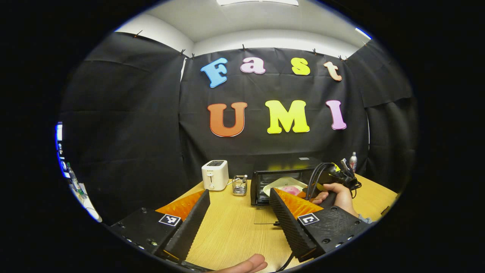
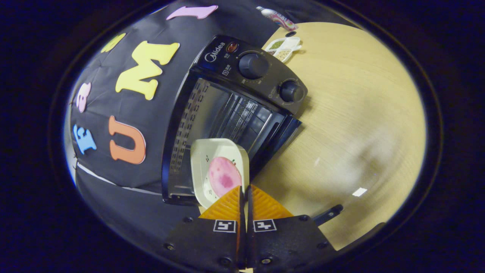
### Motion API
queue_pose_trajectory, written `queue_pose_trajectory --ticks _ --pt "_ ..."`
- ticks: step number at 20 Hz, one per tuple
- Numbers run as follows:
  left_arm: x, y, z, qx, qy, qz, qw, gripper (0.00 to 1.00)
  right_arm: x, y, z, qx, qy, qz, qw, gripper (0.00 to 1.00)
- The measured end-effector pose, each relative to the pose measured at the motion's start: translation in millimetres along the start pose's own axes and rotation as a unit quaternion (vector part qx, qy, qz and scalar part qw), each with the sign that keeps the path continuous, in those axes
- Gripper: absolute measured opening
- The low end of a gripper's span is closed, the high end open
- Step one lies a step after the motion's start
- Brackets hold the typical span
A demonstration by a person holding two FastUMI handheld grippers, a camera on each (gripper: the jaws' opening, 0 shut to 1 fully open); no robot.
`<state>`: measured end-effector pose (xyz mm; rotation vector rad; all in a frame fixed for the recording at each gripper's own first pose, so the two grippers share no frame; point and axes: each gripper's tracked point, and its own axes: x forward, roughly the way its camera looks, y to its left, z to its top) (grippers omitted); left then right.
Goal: Open the electric oven with the left hand, put the food in, and close the electric oven.
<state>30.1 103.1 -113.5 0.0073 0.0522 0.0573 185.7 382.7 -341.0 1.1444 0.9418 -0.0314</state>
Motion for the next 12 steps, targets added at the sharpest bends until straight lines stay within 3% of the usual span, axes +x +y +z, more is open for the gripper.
queue_pose_trajectory --ticks 7,12 --pt "7.4 4.3 -4.0 0.022 0.020 0.006 1.000 0.96 44.8 23.2 12.1 0.102 -0.056 0.026 0.993 0.04" --pt "12.8 9.8 -3.5 0.015 0.024 0.018 0.999 0.96 63.6 32.8 31.8 0.120 -0.106 0.038 0.986 0.01"
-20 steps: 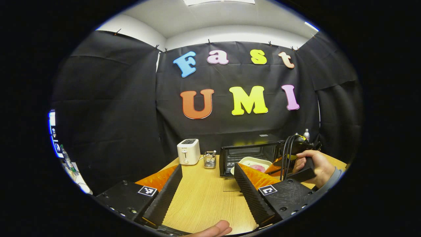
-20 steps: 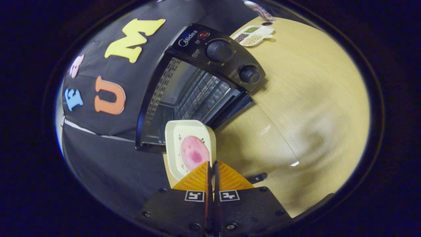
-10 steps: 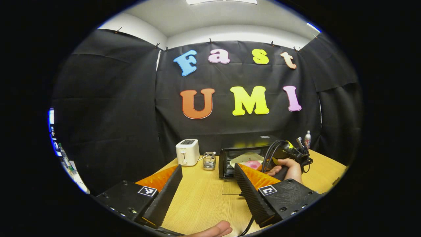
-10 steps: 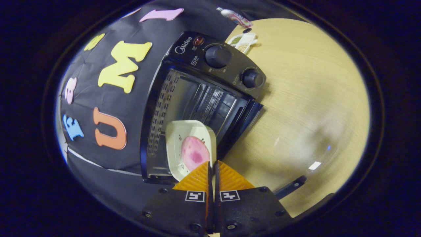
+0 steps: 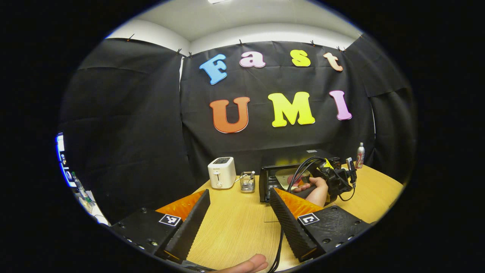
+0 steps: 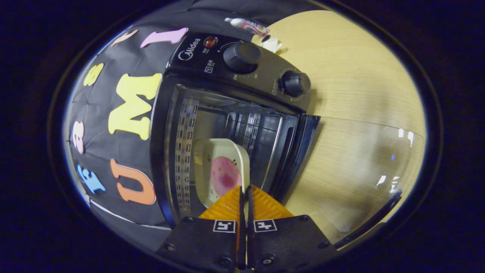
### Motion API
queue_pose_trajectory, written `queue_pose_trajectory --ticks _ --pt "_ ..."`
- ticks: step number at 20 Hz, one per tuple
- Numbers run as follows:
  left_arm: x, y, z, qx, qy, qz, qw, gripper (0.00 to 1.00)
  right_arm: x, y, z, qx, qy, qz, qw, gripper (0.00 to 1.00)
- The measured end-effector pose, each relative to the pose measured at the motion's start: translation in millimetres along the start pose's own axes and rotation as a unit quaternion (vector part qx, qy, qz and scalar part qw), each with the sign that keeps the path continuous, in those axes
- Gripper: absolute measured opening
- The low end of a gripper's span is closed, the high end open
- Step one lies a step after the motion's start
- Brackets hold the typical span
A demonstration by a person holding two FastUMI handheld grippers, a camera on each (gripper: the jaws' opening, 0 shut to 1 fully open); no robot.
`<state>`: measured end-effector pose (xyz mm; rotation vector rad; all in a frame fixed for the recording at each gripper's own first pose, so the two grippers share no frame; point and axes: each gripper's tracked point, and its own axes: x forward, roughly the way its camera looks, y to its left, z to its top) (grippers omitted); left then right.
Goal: Open the electric oven with the left hand, put the food in, and close the electric oven.
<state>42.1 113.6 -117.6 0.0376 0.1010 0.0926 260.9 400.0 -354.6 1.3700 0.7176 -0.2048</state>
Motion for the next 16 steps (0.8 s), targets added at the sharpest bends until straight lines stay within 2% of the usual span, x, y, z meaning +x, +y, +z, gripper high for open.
queue_pose_trajectory --ticks 1,2,4,5,6,9,12,13,14,16 --pt "0.7 -1.4 0.6 -0.005 -0.001 -0.001 1.000 0.96 3.6 2.3 -1.1 0.003 -0.002 0.003 1.000 0.05" --pt "1.1 -4.4 1.8 -0.007 -0.002 -0.003 1.000 0.96 6.8 3.2 -1.0 0.001 -0.002 0.004 1.000 0.02" --pt "2.3 -6.9 1.9 -0.003 -0.004 -0.005 1.000 0.96 12.3 -1.9 2.2 -0.012 -0.014 -0.004 1.000 0.06" --pt "3.4 -10.0 0.6 0.000 -0.001 -0.009 1.000 0.96 14.0 -4.0 5.9 -0.015 -0.022 -0.006 1.000 0.02" --pt "4.5 -12.2 -3.6 0.004 0.004 -0.008 1.000 0.96 15.6 -6.0 9.8 -0.013 -0.029 -0.008 0.999 0.06" --pt "3.7 -9.9 -3.7 0.014 0.003 -0.002 1.000 0.96 20.6 -11.6 17.5 -0.001 -0.047 -0.008 0.999 0.07" --pt "5.2 -10.2 -5.3 -0.008 0.011 -0.005 1.000 0.96 22.9 -11.1 10.5 0.005 -0.040 0.000 0.999 0.10" --pt "5.9 -7.9 -7.4 -0.016 0.014 -0.003 1.000 0.96 20.4 -11.1 9.2 -0.005 -0.042 0.000 0.999 0.07" --pt "5.7 -5.9 -8.5 -0.022 0.016 -0.001 1.000 0.96 19.1 -10.1 9.3 -0.016 -0.047 0.003 0.999 0.11" --pt "4.5 -1.6 -11.3 -0.030 0.020 0.004 0.999 0.96 16.0 -5.4 9.2 -0.030 -0.056 0.018 0.998 0.08"
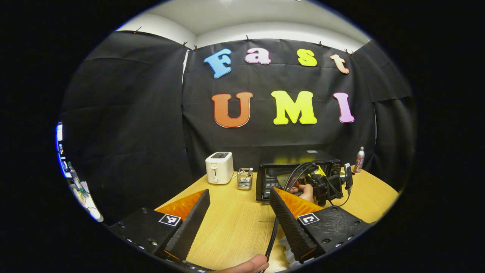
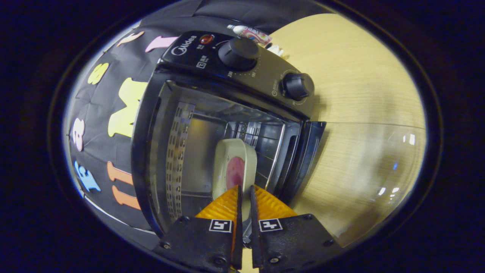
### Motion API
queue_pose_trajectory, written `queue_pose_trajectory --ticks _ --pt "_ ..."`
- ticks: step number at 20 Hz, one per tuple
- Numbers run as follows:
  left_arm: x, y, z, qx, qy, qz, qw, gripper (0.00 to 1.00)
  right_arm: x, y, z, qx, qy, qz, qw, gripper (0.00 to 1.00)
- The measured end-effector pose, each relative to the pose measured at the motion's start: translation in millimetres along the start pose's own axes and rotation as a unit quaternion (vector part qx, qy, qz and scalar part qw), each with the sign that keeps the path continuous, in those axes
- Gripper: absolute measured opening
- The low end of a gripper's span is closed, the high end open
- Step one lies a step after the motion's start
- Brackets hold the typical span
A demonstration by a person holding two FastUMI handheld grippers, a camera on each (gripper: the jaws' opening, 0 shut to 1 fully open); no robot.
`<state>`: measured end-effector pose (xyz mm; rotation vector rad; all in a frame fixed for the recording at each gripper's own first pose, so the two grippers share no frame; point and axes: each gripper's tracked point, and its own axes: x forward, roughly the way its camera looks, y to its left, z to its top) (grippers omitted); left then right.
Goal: Open the electric oven with the left hand, put the food in, and close the electric oven.
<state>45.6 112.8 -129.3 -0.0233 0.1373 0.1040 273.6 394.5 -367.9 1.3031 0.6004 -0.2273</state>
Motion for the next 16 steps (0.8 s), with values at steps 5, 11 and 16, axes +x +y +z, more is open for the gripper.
queue_pose_trajectory --ticks 5,11,16 --pt "-2.9 5.1 -6.9 -0.032 0.015 0.007 0.999 0.96 -11.2 2.9 -15.8 -0.062 0.009 0.021 0.998 0.22" --pt "-4.8 15.9 -11.4 -0.031 0.016 0.020 0.999 0.95 -39.9 -12.3 -9.7 -0.157 -0.013 0.007 0.987 0.48" --pt "-7.2 11.4 -17.3 -0.036 0.023 0.016 0.999 0.96 -67.1 -10.2 0.1 -0.244 -0.029 0.022 0.969 0.75"
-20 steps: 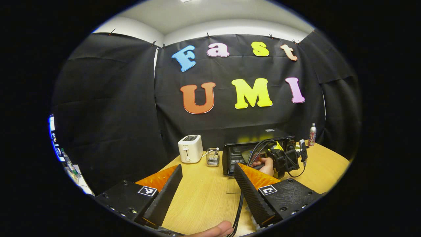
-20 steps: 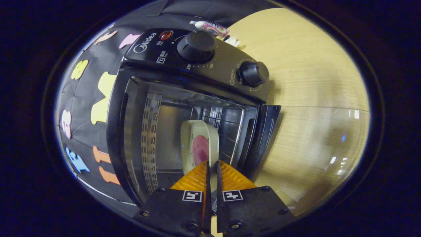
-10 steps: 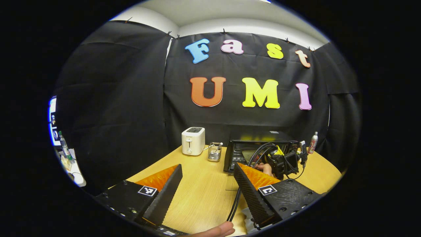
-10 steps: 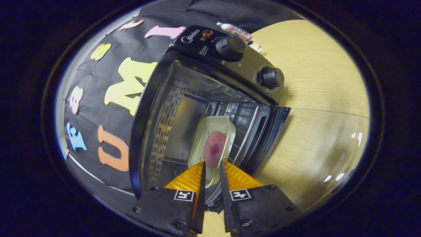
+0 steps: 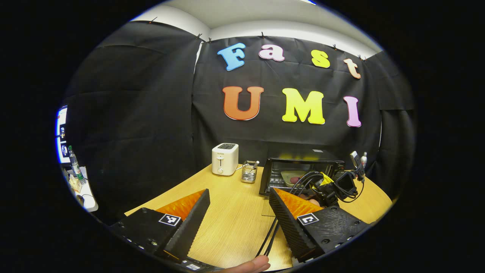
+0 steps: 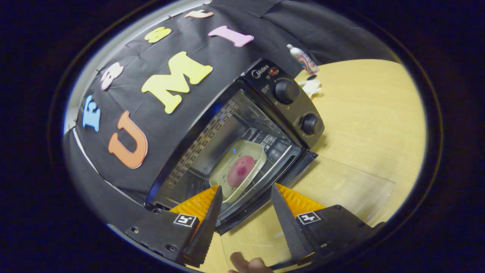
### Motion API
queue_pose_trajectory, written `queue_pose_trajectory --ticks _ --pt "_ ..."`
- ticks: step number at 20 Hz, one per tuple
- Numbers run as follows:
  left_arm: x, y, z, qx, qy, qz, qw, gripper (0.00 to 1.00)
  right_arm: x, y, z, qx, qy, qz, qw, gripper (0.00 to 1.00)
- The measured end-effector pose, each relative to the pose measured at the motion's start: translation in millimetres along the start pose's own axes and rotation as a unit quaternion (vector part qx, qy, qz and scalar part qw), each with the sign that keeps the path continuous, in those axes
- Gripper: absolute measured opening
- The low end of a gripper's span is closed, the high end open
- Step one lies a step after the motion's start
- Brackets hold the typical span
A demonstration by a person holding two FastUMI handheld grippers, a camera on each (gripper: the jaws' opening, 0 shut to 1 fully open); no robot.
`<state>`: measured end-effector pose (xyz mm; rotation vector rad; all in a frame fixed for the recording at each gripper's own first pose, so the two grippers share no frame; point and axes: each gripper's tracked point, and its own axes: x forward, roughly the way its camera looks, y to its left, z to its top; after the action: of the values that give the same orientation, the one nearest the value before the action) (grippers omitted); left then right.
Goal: Open the electric oven with the left hand, put the food in, and close the electric oven.
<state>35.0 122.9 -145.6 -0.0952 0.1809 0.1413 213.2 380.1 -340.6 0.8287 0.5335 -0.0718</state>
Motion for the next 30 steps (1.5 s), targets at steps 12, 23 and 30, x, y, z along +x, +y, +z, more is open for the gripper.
queue_pose_trajectory --ticks 12,23,30 --pt "10.8 7.7 -33.7 0.008 0.023 0.015 1.000 0.95 -67.0 10.3 62.1 -0.269 -0.030 0.061 0.961 0.95" --pt "34.0 -65.6 -136.9 0.009 0.161 -0.070 0.984 0.96 -154.0 10.4 140.9 -0.378 -0.101 0.126 0.911 0.96" --pt "43.4 -128.2 -183.8 0.030 0.230 -0.135 0.963 0.96 -202.0 4.2 204.1 -0.375 -0.187 0.139 0.897 0.96"
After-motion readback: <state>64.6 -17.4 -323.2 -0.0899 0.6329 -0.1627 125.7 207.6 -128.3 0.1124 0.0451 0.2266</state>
